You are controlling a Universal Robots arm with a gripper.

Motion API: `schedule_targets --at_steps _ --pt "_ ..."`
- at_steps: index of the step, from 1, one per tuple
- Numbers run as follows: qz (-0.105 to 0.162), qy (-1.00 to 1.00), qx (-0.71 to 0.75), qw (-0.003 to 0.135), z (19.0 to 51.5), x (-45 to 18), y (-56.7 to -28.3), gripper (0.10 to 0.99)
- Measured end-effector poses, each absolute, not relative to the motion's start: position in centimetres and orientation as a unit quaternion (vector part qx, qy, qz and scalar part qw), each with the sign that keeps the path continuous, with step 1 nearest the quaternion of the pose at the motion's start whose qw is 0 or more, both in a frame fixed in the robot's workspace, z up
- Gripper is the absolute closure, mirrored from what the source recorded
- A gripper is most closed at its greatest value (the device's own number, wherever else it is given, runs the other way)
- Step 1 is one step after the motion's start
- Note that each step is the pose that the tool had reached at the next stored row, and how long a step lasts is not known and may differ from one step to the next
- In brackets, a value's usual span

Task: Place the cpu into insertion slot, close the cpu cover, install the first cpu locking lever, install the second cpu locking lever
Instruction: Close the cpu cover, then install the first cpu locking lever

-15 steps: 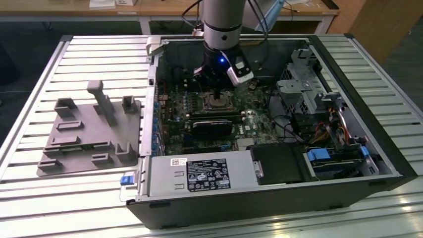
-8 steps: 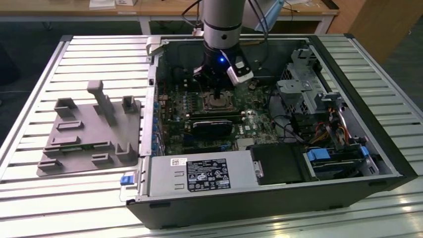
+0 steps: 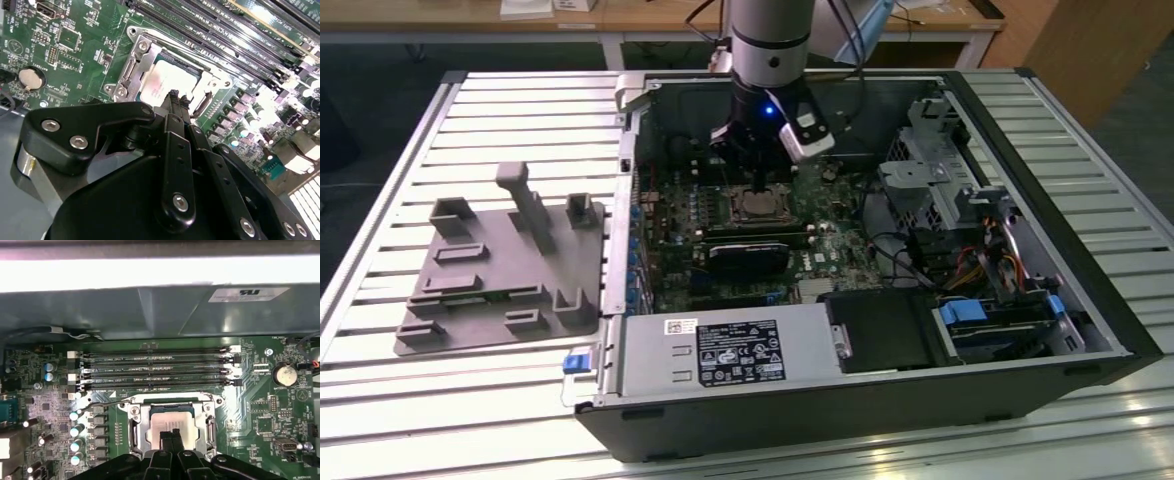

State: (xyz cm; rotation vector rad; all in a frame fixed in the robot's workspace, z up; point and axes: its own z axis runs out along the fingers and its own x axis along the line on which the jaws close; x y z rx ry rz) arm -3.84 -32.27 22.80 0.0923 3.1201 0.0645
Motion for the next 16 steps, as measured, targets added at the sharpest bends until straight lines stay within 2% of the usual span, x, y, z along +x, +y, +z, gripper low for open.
schedule_targets --at_steps 16 --pt "0.021 0.999 0.030 0.010 23.41 -3.84 -32.27 0.984"
